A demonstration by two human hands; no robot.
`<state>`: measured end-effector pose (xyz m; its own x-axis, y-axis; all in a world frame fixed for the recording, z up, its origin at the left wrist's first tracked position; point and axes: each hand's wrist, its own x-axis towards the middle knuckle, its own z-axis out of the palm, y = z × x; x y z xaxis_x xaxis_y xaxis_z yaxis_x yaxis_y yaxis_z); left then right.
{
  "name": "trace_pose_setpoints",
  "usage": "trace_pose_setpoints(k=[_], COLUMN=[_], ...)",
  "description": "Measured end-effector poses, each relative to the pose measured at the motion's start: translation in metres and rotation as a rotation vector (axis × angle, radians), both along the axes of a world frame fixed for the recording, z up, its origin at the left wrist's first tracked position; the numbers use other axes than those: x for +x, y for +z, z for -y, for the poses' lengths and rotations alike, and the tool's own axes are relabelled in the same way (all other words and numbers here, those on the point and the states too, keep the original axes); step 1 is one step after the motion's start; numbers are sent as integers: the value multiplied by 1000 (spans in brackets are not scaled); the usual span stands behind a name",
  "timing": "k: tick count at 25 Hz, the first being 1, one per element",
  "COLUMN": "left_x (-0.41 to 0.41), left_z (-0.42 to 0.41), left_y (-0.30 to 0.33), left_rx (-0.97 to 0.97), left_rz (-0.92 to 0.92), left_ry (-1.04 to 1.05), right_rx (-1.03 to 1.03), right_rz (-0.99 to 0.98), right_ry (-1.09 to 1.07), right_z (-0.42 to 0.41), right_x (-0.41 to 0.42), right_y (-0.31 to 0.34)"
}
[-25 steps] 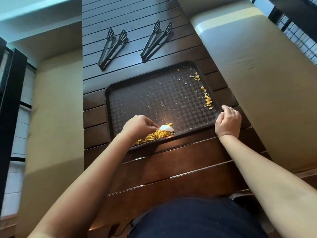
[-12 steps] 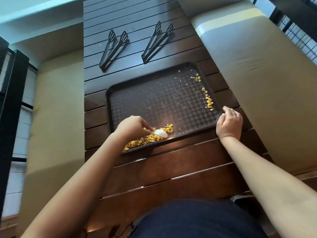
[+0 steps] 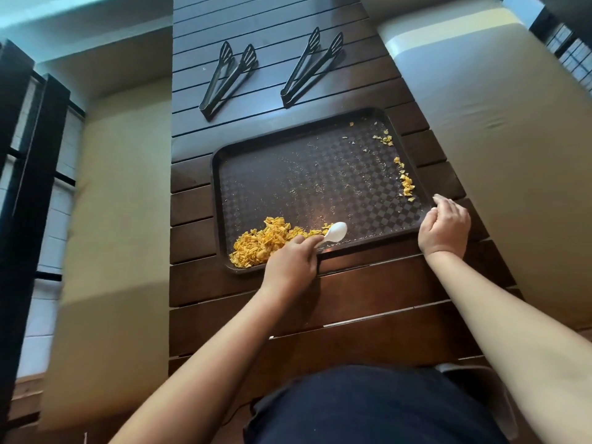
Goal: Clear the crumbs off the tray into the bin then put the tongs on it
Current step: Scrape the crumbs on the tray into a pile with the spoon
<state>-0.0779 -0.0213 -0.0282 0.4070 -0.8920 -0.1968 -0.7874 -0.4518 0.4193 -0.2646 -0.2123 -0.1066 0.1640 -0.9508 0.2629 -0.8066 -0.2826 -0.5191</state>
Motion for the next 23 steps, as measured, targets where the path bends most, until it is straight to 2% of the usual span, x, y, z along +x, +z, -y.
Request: trace_pose_setpoints(k=[3,6,8,12,16,20,23], left_x=[7,20,23,7,23,54,55], left_z=[-17,-34,-32,-8,-13,-52,-66], left_y=[-1,4,8,11,8,3,-4], left_rx=[-39,-12,-51,-79,-15,-237,-232], left_rz=[-22,61,53,-72,31,-15,71], left_ry=[121,234,267,124,107,146,32], right_rx=[-8,-17,-21,-33,-39,-50,-41], right_rz=[-2,-11,-20,-20,-14,-19,-21], right_ry=[1,-1,-6,-1,-4,-13,-16], right_z=[-1,-1,0,0,-1,0,1], right_x=[1,1,1,0,1,0,0], right_y=[-1,-2,-2,-3,-3,-4,-4])
